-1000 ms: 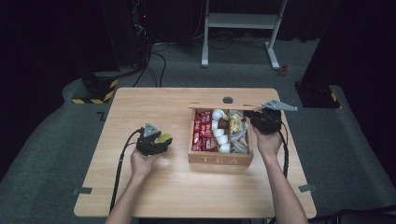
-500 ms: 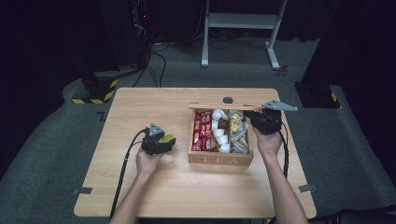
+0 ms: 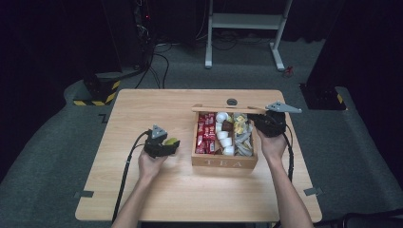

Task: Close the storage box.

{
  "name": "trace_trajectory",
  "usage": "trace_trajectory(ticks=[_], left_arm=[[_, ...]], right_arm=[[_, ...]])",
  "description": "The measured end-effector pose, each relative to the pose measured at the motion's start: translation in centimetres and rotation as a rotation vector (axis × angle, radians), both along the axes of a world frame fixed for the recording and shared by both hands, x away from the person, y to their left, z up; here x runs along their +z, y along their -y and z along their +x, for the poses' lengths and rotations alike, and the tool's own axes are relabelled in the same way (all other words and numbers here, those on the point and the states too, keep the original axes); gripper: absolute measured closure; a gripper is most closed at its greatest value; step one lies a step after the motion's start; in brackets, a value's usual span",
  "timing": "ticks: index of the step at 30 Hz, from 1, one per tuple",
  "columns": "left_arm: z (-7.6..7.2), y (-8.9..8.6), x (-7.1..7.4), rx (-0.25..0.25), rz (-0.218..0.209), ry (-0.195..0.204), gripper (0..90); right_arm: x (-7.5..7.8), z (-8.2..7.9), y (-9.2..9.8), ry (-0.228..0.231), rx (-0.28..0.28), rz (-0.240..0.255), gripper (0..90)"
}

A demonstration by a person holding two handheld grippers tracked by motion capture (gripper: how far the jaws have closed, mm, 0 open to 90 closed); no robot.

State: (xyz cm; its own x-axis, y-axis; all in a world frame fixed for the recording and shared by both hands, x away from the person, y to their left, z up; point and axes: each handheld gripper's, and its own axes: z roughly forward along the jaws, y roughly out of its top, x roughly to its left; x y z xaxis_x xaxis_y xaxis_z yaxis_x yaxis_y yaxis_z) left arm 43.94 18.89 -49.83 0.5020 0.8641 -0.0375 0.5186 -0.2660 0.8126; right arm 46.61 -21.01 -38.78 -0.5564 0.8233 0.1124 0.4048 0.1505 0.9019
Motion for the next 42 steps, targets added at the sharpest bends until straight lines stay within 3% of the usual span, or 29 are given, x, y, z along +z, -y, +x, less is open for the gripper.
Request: trace_trajectory(ticks=[13,16,20,26,33,42], left_arm=[[-1.2,-1.5,1.1,0.003,-0.067,0.026,34.2],[-1.7,-2.1,1.3,-0.003,-0.061,0.025,33.0],[-2.7,-3.4,1.4,0.024,-0.062,0.053,33.8],[-3.6,-5.1,0.9,0.057,-0.073,0.055,34.7],[-5.0,-6.8,-0.2,0.093,-0.041,0.027,34.7],[-6.2,-8.5,-1.6,0.12,-0.067,-0.009,34.4]], right_arm=[[-0.2,-0.2,0.0,0.0,0.008,-0.002,87.7],[-0.2,-0.4,-0.1,0.002,0.013,-0.004,87.8],[-0.1,-0.6,-0.1,0.004,0.017,-0.008,87.8],[0.0,-0.7,-0.1,0.002,0.015,-0.012,87.7],[0.1,-1.2,-0.2,0.01,0.019,-0.023,87.4],[0.0,-1.8,0.1,0.008,0.023,-0.023,87.4]])
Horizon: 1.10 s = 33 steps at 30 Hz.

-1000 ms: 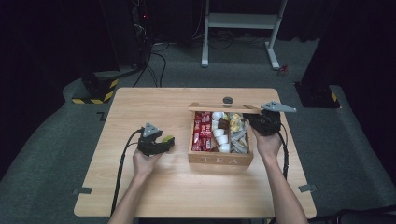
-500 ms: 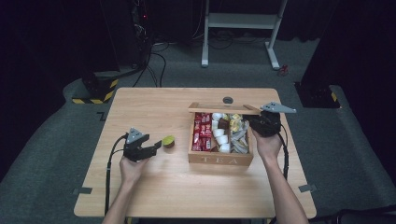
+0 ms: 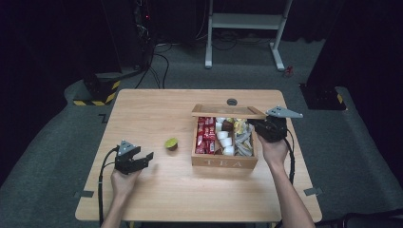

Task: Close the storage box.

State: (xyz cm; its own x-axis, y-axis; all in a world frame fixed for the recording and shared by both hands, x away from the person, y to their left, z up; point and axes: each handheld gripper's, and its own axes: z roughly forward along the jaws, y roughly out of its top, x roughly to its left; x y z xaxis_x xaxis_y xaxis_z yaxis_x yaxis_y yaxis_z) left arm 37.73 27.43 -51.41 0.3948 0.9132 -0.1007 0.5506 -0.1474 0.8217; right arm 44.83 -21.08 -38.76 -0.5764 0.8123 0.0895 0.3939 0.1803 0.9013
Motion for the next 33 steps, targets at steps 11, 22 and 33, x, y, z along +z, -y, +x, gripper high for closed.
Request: trace_trajectory(ticks=[11,22,33], left_arm=[[-0.6,-0.1,-1.0,0.028,0.025,-0.022,34.2],[-0.2,0.0,-1.3,0.046,0.05,-0.061,33.5],[-0.1,0.8,-1.4,0.057,0.129,-0.074,31.2]], right_arm=[[0.1,-0.7,0.6,0.008,0.009,0.008,87.3],[-0.3,-1.6,0.8,-0.004,0.016,-0.014,87.0],[-1.2,-2.9,1.5,-0.016,0.03,-0.002,86.9]])
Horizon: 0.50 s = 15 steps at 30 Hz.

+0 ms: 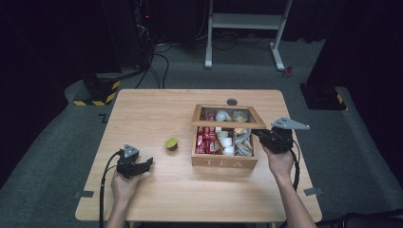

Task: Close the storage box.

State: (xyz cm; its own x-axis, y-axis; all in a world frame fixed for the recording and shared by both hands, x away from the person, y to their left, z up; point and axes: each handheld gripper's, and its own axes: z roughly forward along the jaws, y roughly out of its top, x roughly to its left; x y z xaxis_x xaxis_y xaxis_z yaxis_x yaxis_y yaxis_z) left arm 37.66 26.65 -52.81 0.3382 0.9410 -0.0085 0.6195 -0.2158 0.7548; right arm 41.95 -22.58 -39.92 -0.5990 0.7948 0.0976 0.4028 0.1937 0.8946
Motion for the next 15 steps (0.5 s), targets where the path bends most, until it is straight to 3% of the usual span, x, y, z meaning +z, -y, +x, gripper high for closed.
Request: trace_trajectory(ticks=[5,15], left_arm=[[0.0,0.1,0.0,-0.004,0.009,0.0,30.3],[0.0,0.1,0.0,-0.005,0.009,-0.001,29.9]], right_arm=[[-0.5,-0.7,0.5,-0.007,-0.004,0.02,86.4],[-1.7,-1.6,1.0,-0.031,-0.007,0.013,85.8]])
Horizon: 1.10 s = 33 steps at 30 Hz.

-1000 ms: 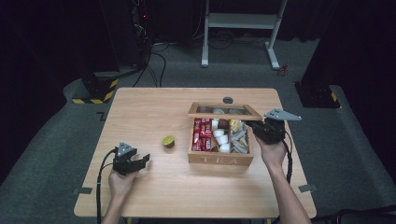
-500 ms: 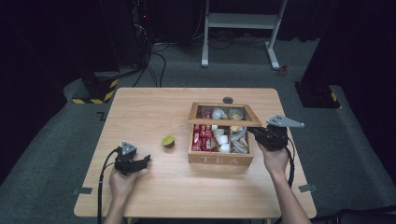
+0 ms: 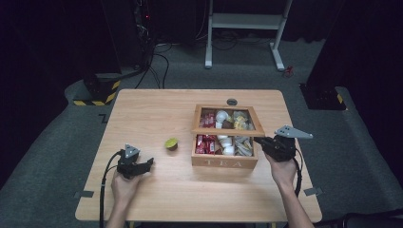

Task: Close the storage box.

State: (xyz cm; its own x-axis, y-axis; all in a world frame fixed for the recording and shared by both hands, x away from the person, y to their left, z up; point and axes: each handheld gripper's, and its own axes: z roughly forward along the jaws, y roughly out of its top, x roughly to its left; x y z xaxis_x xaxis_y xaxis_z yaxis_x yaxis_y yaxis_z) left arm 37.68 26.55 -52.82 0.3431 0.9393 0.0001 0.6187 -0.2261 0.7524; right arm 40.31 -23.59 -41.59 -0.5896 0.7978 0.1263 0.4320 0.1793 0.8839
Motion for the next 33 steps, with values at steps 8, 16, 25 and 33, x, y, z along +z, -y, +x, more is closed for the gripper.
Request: trace_trajectory(ticks=[8,16,25,33], left_arm=[[0.0,0.0,0.0,0.0,0.0,0.0,29.8],[0.0,0.0,0.0,0.001,-0.003,-0.001,29.8],[0.0,0.0,0.0,0.0,0.001,0.0,29.7],[0.0,0.1,0.0,0.003,-0.004,-0.001,29.4]], right_arm=[[-0.9,-0.7,0.3,-0.009,0.004,-0.004,85.5],[-2.3,-1.3,0.4,-0.031,0.008,-0.009,85.1],[-3.4,-1.7,0.5,-0.049,0.01,-0.011,84.9],[-3.9,-1.9,0.5,-0.06,0.009,-0.015,84.7]])
